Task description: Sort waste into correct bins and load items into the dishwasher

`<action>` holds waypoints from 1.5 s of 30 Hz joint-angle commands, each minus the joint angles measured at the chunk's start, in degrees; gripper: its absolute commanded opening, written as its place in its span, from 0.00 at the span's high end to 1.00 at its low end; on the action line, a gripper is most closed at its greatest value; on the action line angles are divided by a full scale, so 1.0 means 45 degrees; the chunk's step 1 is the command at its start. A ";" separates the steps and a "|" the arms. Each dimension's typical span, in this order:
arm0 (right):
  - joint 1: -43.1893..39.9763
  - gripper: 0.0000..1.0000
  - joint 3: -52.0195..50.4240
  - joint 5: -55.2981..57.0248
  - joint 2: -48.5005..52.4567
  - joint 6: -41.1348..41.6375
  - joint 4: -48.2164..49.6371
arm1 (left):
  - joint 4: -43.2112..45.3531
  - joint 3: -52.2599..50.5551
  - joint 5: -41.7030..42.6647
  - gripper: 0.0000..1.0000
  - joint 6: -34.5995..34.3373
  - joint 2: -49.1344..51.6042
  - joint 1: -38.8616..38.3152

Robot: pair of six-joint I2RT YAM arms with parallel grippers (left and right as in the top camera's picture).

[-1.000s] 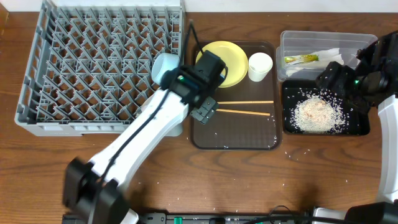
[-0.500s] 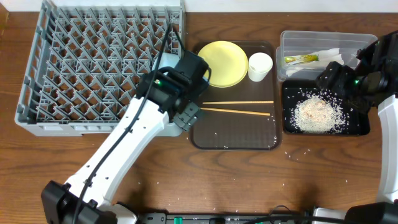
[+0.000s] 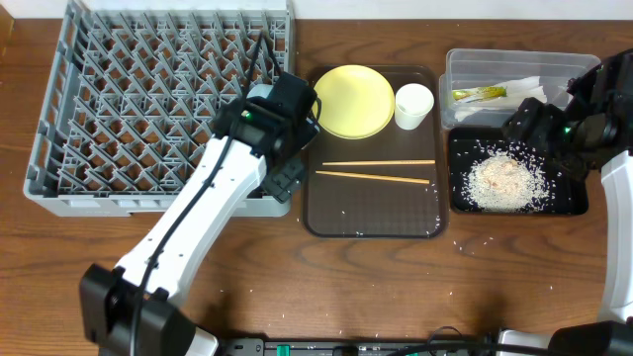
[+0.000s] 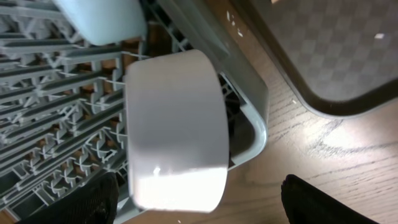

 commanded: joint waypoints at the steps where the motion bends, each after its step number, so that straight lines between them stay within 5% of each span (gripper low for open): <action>1: 0.0000 0.01 0.0160 -0.0058 -0.0087 -0.0010 -0.0005 | -0.0068 -0.0112 -0.0408 0.14 0.0559 0.0510 0.0155; 20: 0.0000 0.01 0.0160 -0.0058 -0.0087 -0.0010 -0.0005 | -0.0024 -0.0112 -0.0437 0.28 0.0549 0.0865 0.0520; 45: 0.0000 0.01 0.0160 -0.0058 -0.0087 -0.0010 -0.0005 | 0.0160 -0.0083 -0.0403 0.43 -0.1321 0.0787 0.0520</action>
